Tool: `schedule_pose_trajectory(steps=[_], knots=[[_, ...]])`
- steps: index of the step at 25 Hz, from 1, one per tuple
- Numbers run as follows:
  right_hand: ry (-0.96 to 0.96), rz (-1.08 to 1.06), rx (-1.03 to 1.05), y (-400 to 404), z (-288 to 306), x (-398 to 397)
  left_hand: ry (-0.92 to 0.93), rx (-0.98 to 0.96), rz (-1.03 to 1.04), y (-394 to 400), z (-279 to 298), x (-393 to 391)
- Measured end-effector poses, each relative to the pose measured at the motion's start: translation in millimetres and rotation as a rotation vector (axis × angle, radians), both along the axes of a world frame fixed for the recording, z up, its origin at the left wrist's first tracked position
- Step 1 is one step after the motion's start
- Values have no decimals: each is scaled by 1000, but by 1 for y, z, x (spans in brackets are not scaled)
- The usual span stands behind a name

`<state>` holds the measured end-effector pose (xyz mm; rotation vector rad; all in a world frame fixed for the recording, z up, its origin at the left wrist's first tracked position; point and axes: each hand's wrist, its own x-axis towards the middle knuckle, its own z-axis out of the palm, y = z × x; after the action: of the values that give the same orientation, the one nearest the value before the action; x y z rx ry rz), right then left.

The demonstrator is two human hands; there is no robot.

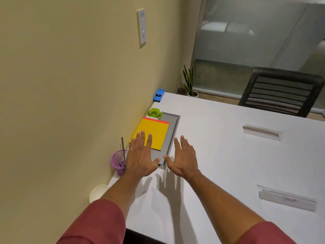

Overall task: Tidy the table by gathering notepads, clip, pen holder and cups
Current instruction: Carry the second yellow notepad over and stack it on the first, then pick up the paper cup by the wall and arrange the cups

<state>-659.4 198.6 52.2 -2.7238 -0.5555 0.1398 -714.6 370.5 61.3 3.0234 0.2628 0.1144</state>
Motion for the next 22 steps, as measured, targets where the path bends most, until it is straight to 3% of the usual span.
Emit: schedule_pose_trajectory(steps=[11, 22], knots=[[8, 208, -43, 4, -8, -97, 34, 8, 199, -17, -14, -135], [75, 310, -41, 68, -21, -155, 88, -31, 341, 25, -33, -205]])
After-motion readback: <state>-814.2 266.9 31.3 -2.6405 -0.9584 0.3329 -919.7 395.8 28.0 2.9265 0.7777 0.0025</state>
